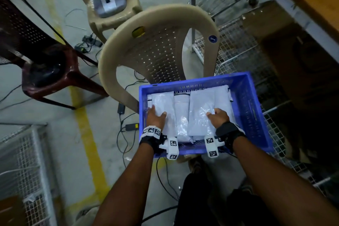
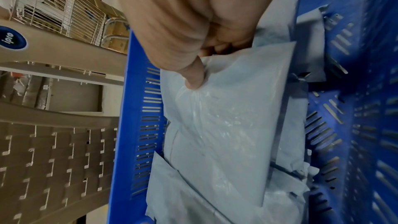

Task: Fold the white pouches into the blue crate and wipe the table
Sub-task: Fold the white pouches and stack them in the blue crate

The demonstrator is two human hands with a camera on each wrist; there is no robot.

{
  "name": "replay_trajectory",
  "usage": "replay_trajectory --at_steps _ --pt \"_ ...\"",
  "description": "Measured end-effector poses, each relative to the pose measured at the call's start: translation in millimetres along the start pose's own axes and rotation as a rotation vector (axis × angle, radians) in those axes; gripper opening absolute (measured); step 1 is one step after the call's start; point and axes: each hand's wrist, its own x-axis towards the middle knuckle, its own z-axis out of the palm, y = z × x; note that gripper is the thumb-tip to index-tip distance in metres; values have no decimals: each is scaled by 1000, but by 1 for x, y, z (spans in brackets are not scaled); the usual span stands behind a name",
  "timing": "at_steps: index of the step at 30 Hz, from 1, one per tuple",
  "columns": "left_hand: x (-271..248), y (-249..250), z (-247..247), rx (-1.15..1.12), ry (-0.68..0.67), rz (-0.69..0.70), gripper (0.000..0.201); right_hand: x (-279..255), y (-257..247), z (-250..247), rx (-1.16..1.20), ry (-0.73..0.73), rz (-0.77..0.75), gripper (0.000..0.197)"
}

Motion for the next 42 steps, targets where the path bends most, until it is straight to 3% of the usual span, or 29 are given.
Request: replay_trajectory --at_steps 4,8,12,15,18,20,23,25,28,33,37,42 --pt "0 20 19 228 -194 153 67 4 1 7 -3 -36 -31 24" --pt "8 22 33 518 -331 145 75 9 2 2 -3 25 3 28" --pt "18 16 29 553 -345 80 75 17 8 -12 -30 60 54 28" --pt "26 14 21 567 -339 41 75 22 7 -10 -67 12 37 13" --pt "33 9 16 582 -372 44 79 26 2 0 -103 8 -10 31" --pt "32 8 14 564 -372 39 79 24 -1 2 -141 29 -30 24" --pt "27 12 14 514 -336 55 75 18 -2 0 -141 158 -69 53" --pt "23 18 17 506 -316 106 72 18 -3 0 -212 225 -85 60" --pt "19 26 25 514 -323 146 70 23 -6 6 -279 108 -81 58" --pt "14 27 23 506 -358 59 74 21 -9 7 -286 -25 -82 61" --pt "-12 38 9 300 -273 67 70 2 -9 -22 -133 43 -74 46" --pt "-68 92 -3 -18 -180 185 45 -45 -24 -90 103 160 -194 29"
